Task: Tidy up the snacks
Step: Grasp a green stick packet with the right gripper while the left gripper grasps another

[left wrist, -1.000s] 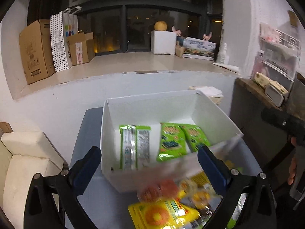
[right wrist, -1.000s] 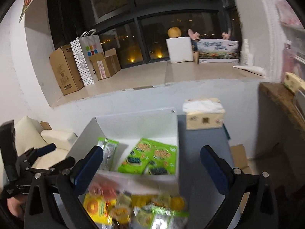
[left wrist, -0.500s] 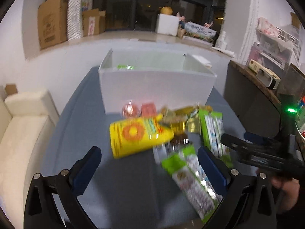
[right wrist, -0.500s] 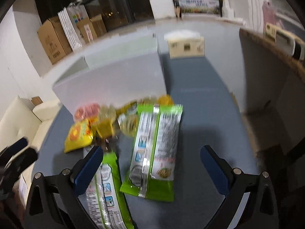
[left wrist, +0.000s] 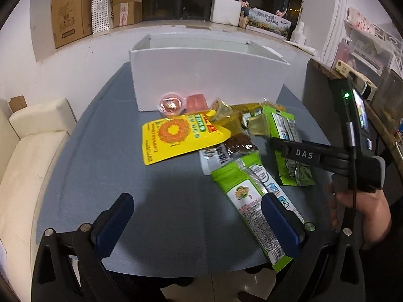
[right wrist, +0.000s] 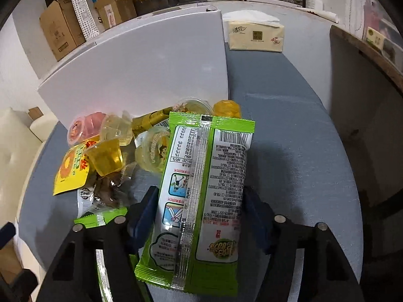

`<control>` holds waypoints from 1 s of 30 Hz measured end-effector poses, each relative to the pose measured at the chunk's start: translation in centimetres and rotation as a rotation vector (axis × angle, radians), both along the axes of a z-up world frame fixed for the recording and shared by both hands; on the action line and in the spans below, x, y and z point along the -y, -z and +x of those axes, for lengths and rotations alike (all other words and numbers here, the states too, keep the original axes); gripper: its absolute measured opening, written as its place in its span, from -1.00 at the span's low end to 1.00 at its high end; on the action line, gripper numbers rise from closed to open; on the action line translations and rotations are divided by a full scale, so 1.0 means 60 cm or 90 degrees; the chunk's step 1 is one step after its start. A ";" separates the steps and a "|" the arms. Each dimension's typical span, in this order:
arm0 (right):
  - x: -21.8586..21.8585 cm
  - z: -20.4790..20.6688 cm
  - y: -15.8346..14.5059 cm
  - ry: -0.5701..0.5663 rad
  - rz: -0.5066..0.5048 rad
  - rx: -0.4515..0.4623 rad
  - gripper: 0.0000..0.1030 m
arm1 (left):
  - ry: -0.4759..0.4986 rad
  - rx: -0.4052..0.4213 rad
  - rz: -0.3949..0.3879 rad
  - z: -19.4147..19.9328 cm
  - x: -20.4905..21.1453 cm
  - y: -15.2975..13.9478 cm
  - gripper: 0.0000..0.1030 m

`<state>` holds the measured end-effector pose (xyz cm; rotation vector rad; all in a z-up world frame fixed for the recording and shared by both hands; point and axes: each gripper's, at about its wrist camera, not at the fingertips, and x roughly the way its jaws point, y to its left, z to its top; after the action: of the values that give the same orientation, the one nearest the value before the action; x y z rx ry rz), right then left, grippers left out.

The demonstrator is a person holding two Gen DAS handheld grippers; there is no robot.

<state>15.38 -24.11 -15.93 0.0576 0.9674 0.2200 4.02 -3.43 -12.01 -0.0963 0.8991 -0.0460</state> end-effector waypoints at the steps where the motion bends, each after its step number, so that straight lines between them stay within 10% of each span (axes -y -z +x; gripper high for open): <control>1: 0.003 -0.003 -0.003 0.002 0.004 0.004 0.34 | 0.003 -0.004 -0.003 0.002 0.004 0.002 1.00; 11: 0.087 -0.089 -0.080 0.042 0.049 0.091 0.34 | -0.024 -0.068 -0.040 0.041 0.084 0.044 1.00; 21: 0.102 -0.129 -0.091 0.035 0.071 0.108 0.34 | -0.070 -0.081 0.048 0.077 0.150 0.078 1.00; 30: 0.105 -0.142 -0.093 0.029 0.088 0.117 0.34 | -0.009 -0.047 0.043 0.058 0.155 0.061 0.38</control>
<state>6.89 -30.40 -10.36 0.1835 0.7661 0.2456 7.52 -12.73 -15.65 -0.0408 0.9725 0.0011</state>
